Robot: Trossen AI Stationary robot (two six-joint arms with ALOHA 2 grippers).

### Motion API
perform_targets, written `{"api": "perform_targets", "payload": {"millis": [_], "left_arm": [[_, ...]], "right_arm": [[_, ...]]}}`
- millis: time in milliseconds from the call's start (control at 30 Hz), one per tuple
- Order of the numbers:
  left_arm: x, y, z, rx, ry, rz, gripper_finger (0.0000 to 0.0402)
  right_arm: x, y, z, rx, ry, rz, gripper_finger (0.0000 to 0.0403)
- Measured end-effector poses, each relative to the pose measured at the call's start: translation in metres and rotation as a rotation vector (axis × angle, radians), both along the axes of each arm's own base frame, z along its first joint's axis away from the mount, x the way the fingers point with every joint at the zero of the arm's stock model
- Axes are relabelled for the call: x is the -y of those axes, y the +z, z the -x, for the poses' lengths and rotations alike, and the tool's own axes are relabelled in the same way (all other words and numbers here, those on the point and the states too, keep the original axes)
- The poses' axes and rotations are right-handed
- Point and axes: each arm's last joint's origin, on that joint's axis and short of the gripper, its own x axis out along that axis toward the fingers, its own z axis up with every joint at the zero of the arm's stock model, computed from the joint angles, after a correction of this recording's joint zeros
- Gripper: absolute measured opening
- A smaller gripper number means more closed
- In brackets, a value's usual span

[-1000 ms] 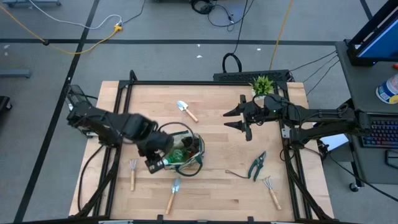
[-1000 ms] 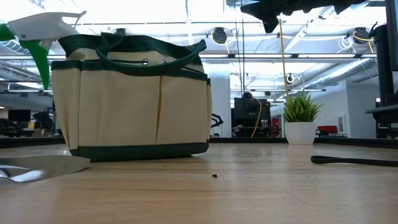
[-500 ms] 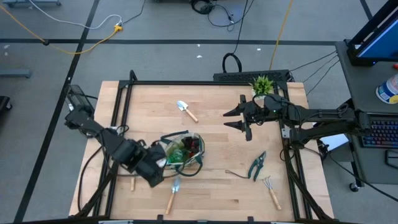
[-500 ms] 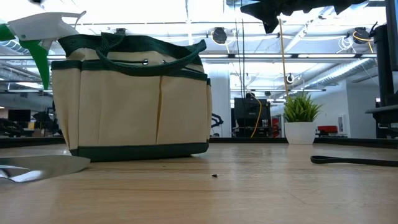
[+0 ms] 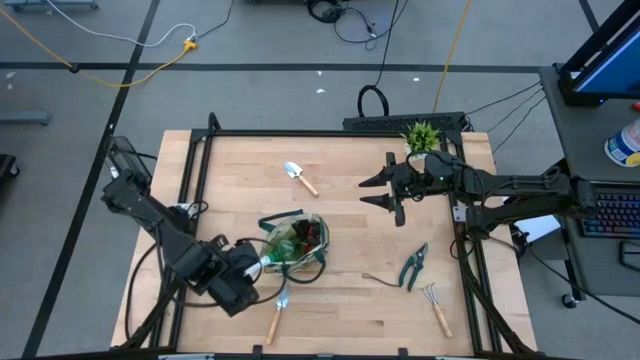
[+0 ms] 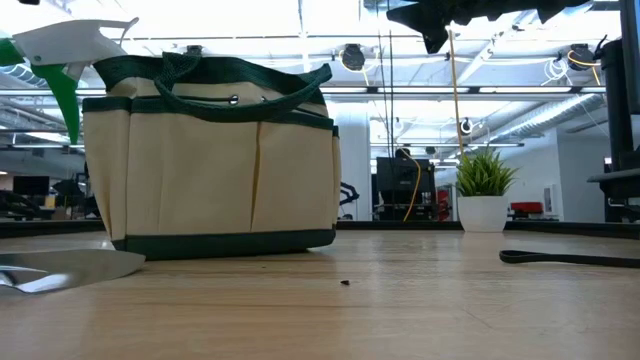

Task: Pick & Place Garden tools in Gardening bag
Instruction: Put the spray bottle into the gardening bag

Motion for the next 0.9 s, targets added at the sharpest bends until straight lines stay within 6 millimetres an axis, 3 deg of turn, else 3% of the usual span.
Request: {"api": "perform_targets", "payload": {"millis": [133,567,900], "left_arm": [[0.003,-0.002,0.002,0.039,-0.011,-0.04,0.0184],[0.006,-0.036,0.003,0.073,0.016,-0.106,0.0184],[0.004,-0.027,0.006,0.11,0.044,-0.08,0.0184]], "right_arm": [[0.0,0.0,0.0,0.0,0.0,0.0,0.0171],[0.0,0.0,0.0,-0.003,-0.004,-0.034,0.0171],[0.0,0.0,0.0,-0.004,-0.006,-0.044,0.0171]]}}
